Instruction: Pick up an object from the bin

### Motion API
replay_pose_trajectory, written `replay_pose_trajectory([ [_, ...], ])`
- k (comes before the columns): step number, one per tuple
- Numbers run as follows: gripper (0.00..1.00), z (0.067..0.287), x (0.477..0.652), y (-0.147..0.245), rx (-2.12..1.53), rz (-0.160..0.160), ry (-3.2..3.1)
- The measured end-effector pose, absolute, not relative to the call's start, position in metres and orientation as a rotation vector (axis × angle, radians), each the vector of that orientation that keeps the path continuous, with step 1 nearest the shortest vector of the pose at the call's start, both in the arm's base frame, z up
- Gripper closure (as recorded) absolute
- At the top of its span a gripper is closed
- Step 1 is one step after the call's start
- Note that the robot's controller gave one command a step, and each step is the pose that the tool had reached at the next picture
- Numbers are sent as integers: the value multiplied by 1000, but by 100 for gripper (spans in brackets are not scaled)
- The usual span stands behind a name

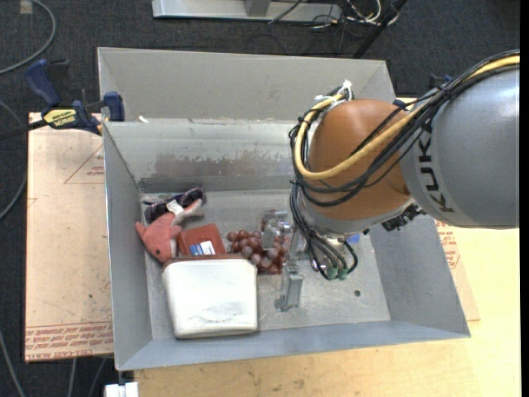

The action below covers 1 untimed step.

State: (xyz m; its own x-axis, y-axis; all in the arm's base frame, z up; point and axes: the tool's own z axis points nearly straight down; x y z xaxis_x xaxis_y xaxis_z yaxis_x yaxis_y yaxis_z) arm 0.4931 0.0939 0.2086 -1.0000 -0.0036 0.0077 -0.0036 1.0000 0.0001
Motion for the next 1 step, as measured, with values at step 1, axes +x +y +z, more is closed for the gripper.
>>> replay_pose_trajectory([
  [1, 0, 213, 495, 93, 0, -2, -3142],
])
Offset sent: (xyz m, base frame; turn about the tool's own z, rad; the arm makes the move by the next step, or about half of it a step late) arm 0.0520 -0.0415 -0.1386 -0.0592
